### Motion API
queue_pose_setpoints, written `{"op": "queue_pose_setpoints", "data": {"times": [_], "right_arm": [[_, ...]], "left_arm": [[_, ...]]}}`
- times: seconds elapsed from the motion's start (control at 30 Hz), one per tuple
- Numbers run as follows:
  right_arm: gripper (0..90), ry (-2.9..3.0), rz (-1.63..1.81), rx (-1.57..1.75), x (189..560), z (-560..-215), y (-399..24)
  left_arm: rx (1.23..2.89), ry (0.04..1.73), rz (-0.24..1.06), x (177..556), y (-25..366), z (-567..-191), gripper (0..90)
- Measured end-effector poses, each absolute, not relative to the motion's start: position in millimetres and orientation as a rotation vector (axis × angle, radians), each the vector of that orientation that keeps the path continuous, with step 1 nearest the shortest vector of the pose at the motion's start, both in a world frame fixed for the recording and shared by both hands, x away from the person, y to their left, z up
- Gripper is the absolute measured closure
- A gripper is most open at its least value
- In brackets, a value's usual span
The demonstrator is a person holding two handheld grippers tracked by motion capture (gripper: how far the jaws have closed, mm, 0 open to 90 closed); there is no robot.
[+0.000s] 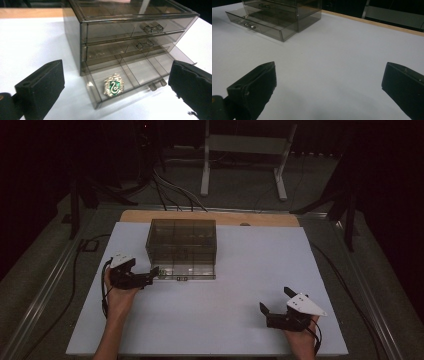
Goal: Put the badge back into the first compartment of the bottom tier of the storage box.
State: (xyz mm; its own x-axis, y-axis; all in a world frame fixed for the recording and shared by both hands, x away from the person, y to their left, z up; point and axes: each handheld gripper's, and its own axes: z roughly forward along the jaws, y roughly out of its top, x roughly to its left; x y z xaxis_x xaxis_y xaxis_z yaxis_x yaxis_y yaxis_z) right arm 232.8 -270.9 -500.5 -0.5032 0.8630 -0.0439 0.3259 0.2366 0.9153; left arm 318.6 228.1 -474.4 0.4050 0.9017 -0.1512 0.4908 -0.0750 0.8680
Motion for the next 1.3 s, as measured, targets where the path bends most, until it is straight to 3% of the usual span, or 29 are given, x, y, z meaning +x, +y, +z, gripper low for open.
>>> {"op": "queue_pose_setpoints", "data": {"times": [0.5,1.3], "right_arm": [[0.0,1.957,1.242,1.083,233,-501,-269],[0.0,1.961,1.257,1.087,231,-501,-269]], "left_arm": [[1.681,1.101,0.627,277,246,-489,1.5],[1.704,1.117,0.715,254,249,-504,1.5]]}}
